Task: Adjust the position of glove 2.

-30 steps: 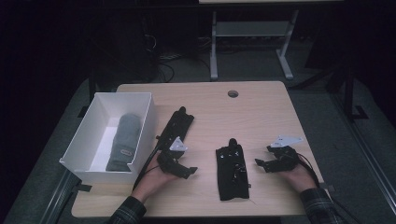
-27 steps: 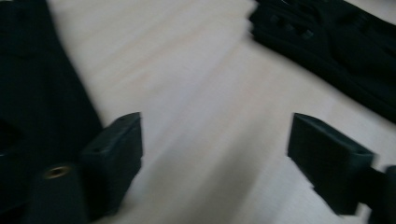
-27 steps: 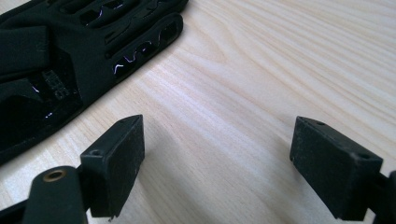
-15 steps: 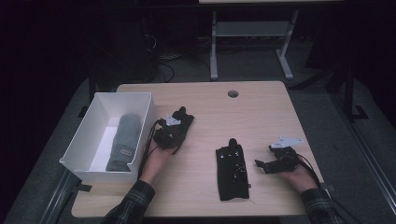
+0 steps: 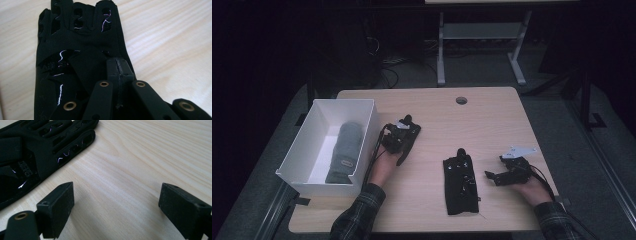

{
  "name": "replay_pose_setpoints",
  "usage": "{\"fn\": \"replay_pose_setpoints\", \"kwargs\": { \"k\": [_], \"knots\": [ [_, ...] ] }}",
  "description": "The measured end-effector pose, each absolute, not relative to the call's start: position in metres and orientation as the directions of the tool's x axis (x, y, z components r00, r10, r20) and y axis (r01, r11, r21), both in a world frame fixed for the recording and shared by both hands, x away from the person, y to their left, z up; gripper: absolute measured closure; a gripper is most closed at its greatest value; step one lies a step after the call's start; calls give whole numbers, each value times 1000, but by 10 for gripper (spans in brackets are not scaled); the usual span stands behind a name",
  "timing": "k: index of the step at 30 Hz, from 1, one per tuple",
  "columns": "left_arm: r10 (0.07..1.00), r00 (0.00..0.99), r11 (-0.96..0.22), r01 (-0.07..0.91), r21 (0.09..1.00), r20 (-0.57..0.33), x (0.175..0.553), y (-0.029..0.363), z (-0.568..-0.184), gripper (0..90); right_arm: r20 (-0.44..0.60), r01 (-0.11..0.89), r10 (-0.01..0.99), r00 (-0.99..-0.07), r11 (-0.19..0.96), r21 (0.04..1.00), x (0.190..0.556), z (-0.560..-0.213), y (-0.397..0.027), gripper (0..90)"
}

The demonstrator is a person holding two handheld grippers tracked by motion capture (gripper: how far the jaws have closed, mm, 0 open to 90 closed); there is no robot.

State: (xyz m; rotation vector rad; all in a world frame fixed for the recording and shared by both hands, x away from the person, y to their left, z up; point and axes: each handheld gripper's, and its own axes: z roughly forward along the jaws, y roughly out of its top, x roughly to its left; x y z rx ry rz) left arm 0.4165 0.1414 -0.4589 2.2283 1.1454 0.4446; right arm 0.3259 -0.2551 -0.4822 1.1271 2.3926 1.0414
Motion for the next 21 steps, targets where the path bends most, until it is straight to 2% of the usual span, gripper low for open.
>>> {"fn": "replay_pose_setpoints", "kwargs": {
  "k": [6, 21],
  "knots": [
    [782, 624, -485, 609, 628, -1, 398, 133, -458, 896, 36, 544, 760, -649, 430, 720, 326, -482, -255, 130],
    [673, 722, -509, 610, 607, -162, 350, 120, -457, 895, 37, 544, 760, -649, 431, 720, 326, -482, -255, 130]
  ]
}}
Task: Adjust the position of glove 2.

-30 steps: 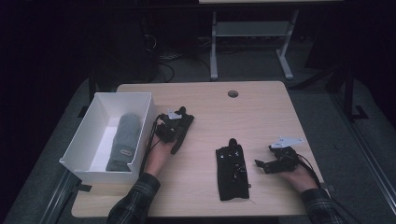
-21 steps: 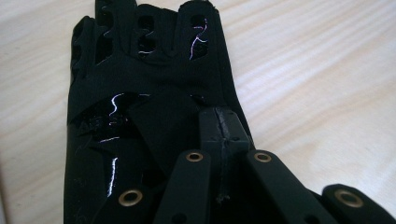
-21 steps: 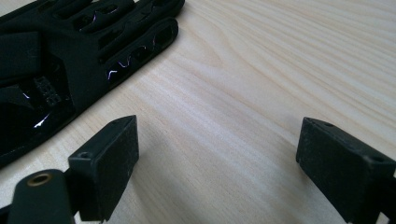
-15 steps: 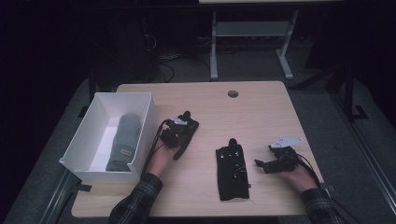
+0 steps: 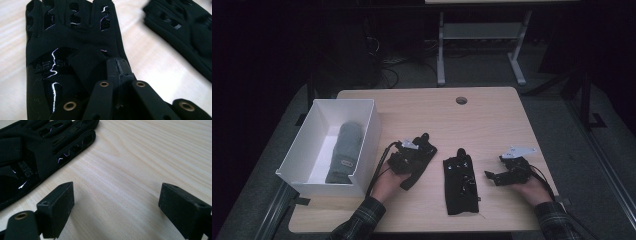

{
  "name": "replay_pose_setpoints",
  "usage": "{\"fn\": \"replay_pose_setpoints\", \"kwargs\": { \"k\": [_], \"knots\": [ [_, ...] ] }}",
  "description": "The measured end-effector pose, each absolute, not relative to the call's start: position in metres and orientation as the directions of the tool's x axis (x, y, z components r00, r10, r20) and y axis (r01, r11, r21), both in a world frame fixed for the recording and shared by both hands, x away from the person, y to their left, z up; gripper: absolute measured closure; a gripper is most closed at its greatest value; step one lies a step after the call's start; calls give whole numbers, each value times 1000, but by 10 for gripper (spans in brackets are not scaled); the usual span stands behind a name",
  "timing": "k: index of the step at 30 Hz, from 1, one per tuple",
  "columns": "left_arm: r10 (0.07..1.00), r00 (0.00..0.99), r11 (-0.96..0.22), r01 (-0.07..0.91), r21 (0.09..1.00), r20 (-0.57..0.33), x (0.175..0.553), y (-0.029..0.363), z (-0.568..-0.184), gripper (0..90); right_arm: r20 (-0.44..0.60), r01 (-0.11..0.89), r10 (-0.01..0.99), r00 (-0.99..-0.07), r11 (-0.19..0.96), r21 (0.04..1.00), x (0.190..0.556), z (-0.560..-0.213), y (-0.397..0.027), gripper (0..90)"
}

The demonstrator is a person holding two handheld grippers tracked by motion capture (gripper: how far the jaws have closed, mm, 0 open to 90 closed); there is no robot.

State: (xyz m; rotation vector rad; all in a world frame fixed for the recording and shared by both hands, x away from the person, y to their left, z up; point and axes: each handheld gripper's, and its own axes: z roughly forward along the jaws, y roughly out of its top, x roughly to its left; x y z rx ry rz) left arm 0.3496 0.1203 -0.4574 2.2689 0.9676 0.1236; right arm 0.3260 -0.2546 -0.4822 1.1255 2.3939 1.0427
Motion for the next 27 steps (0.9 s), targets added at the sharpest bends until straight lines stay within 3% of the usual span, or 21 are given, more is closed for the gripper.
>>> {"fn": "replay_pose_setpoints", "kwargs": {
  "k": [14, 21, 27],
  "knots": [
    [613, 770, -545, 575, 611, -177, 319, 112, -450, 895, 36, 546, 761, -648, 430, 719, 326, -482, -254, 130],
    [695, 711, -489, 578, 653, -109, 335, 135, -437, 895, 34, 542, 758, -652, 433, 721, 326, -482, -254, 130],
    [721, 688, -508, 607, 611, -84, 344, 139, -449, 895, 36, 544, 759, -651, 432, 720, 326, -482, -254, 130]
  ]
}}
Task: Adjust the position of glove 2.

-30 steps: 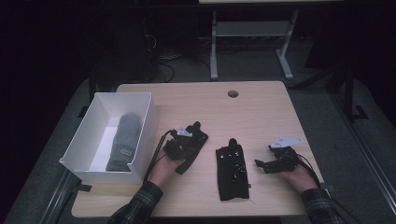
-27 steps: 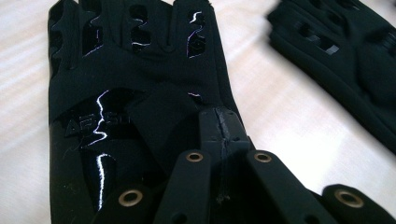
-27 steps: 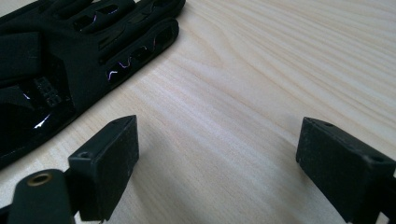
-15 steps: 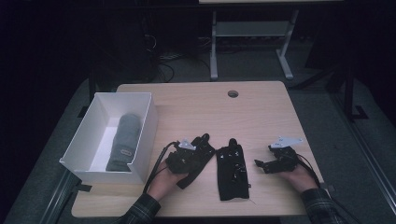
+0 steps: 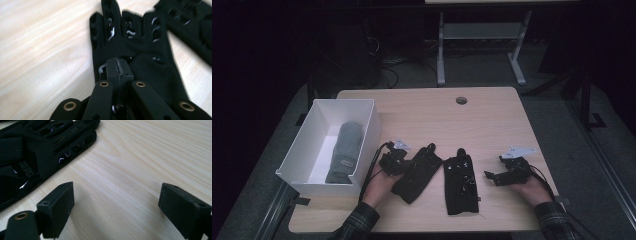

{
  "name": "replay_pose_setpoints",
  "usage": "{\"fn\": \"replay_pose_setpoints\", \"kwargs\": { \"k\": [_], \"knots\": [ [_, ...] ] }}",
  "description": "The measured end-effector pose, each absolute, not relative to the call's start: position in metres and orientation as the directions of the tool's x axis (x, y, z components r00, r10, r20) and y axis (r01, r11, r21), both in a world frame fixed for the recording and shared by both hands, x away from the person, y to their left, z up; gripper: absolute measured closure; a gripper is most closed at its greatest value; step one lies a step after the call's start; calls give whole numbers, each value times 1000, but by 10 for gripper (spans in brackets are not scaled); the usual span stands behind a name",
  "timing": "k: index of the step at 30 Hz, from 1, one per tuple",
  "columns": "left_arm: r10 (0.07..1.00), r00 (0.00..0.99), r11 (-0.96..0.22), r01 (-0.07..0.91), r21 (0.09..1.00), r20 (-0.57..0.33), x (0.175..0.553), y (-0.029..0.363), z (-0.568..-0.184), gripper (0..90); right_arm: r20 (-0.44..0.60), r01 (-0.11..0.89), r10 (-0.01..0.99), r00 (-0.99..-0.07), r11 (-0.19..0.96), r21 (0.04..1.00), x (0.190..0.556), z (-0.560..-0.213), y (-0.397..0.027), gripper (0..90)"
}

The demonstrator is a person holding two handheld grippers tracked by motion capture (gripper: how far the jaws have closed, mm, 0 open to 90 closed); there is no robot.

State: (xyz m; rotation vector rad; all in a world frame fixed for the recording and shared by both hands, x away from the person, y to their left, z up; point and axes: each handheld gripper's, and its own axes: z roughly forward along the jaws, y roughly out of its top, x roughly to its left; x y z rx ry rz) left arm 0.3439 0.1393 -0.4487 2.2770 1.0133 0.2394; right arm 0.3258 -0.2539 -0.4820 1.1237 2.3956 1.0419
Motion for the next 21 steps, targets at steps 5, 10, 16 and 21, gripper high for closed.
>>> {"fn": "replay_pose_setpoints", "kwargs": {
  "k": [5, 10, 16, 21],
  "knots": [
    [700, 709, -542, 605, 583, -85, 336, 136, -451, 895, 39, 546, 759, -650, 431, 719, 326, -482, -254, 130],
    [675, 729, -552, 599, 580, -111, 327, 129, -451, 895, 39, 545, 758, -651, 432, 719, 325, -482, -254, 130],
    [642, 754, -568, 588, 576, -136, 315, 125, -451, 895, 39, 545, 758, -651, 432, 719, 325, -482, -254, 130],
    [612, 776, -579, 573, 580, -155, 306, 120, -451, 891, 34, 539, 756, -654, 434, 721, 326, -482, -254, 131]
  ]
}}
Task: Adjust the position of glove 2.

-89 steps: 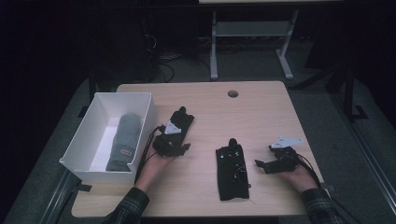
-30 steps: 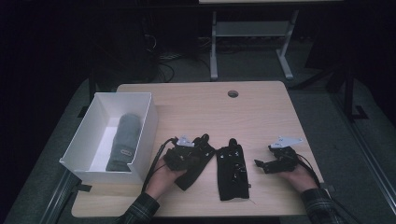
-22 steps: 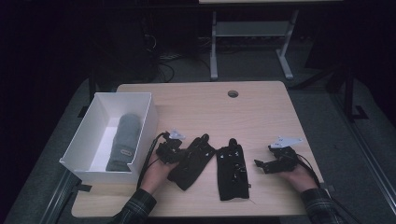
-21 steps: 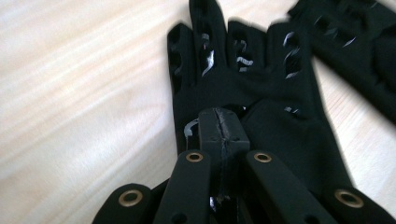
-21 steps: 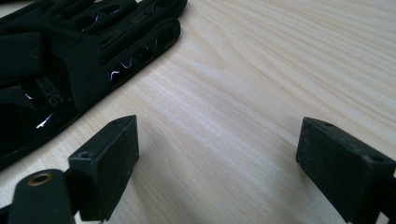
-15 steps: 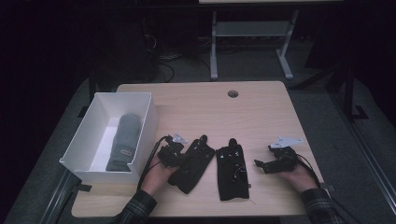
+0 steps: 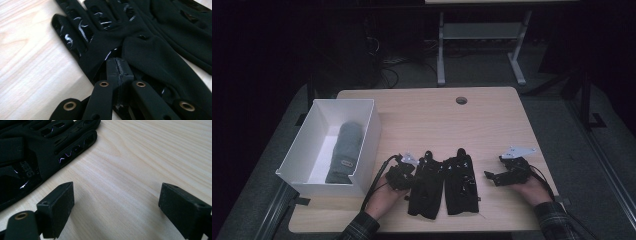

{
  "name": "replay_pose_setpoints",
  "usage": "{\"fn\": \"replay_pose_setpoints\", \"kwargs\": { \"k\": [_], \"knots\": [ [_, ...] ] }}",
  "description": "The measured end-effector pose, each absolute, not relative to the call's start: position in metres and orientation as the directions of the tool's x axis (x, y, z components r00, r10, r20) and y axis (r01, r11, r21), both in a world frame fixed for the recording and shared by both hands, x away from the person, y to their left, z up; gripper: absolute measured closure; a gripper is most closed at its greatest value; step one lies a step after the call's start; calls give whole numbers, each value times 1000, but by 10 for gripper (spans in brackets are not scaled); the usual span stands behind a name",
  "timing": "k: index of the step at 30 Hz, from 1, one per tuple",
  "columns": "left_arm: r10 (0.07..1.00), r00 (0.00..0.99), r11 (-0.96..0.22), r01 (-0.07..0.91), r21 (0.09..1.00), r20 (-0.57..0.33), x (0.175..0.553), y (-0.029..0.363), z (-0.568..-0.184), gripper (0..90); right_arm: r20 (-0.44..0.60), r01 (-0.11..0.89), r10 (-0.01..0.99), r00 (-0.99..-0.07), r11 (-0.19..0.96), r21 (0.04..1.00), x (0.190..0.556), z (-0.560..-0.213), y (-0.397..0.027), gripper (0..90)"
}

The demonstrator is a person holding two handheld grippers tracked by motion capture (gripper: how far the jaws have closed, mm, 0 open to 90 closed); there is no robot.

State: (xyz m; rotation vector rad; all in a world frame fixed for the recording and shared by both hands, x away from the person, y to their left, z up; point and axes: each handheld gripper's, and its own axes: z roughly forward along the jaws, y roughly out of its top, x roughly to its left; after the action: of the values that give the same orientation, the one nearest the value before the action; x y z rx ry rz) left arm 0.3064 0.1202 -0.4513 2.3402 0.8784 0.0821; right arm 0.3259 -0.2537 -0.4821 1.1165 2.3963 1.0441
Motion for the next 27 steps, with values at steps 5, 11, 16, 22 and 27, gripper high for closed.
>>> {"fn": "replay_pose_setpoints", "kwargs": {
  "k": [5, 11, 16, 22, 27],
  "knots": [
    [640, 753, -538, 580, 612, -151, 308, 130, -443, 791, 34, 540, 756, -653, 434, 721, 326, -482, -254, 130],
    [677, 719, -489, 601, 632, -159, 311, 145, -444, 656, 32, 537, 754, -656, 436, 722, 326, -482, -254, 130],
    [673, 720, -497, 609, 618, -169, 312, 141, -450, 623, 32, 538, 755, -655, 436, 722, 326, -482, -254, 131],
    [669, 726, -520, 609, 599, -157, 311, 136, -457, 640, 33, 537, 754, -656, 436, 722, 326, -482, -254, 131],
    [660, 731, -519, 610, 599, -173, 311, 134, -457, 799, 32, 536, 753, -657, 437, 722, 326, -482, -253, 130]
  ]
}}
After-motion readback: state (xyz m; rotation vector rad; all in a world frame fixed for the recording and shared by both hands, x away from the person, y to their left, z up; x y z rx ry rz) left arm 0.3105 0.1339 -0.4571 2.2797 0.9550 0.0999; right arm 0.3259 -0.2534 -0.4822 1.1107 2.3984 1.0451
